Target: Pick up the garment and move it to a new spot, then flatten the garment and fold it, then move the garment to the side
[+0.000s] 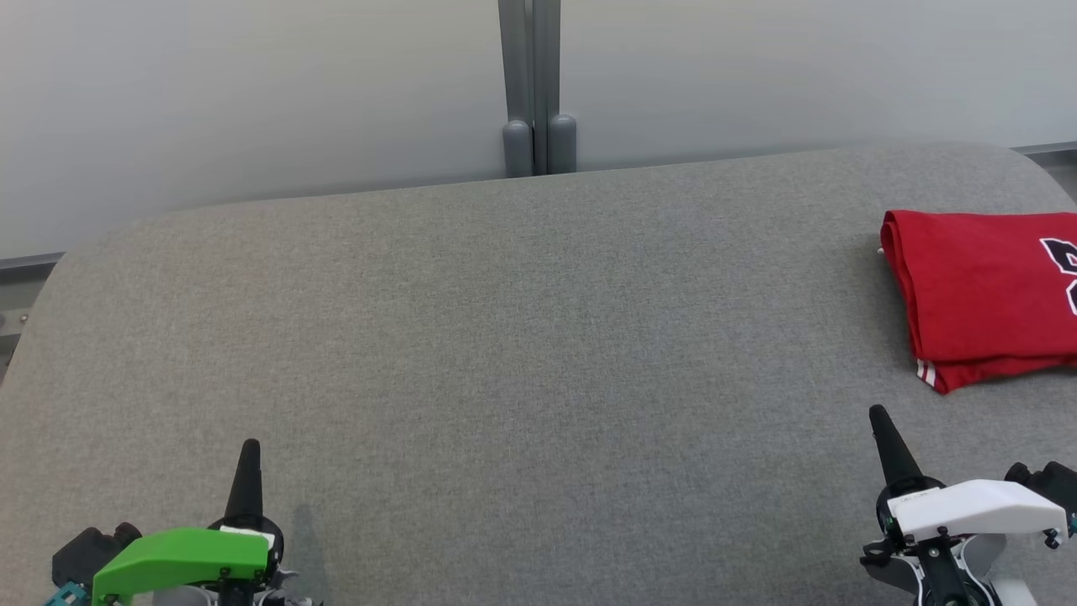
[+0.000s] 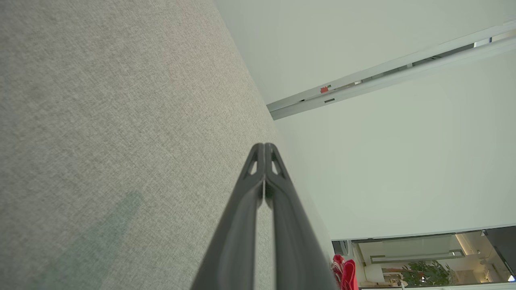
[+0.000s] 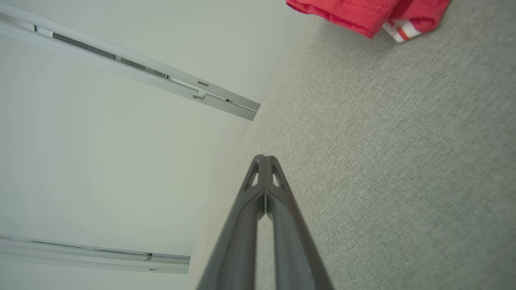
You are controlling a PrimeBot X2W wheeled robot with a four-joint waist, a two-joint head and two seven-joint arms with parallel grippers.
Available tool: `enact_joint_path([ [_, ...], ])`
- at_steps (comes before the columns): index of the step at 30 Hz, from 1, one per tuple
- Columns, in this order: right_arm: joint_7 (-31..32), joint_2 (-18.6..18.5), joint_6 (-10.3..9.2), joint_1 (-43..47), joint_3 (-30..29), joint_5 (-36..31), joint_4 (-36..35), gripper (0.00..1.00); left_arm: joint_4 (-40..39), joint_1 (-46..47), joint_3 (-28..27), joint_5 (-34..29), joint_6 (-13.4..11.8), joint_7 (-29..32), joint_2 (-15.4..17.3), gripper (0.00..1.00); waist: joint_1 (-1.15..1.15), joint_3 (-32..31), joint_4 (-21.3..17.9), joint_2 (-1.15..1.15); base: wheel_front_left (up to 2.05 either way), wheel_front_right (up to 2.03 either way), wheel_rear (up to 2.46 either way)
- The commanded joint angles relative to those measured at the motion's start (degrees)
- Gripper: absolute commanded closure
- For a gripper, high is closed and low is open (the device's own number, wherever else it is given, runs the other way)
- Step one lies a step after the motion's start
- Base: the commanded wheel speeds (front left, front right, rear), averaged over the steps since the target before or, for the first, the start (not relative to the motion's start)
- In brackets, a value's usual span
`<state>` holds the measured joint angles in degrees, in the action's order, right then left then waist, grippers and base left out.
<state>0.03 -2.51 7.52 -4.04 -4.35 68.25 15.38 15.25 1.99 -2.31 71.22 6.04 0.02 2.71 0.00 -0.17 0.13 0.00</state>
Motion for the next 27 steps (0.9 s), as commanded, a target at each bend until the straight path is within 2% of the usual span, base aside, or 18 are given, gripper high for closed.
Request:
enact_joint_path([
  [1,0.4,-0.3,-0.03,-1.0,-0.3,1.4,-0.7,1.0,-0.5,1.5,-0.5,1.3,0.3,0.4,0.3,1.0,0.0,0.0,0.0,0.0,0.0,0.0,0.0],
  [27,3.7,-0.4,-0.04,-1.9,-1.4,13.7,-1.2,1.0,-1.0,3.2,-2.6,12.0,1.1,3.8,0.3,1.0,0.0,0.2,-0.1,0.0,0.0,0.0,0.0],
])
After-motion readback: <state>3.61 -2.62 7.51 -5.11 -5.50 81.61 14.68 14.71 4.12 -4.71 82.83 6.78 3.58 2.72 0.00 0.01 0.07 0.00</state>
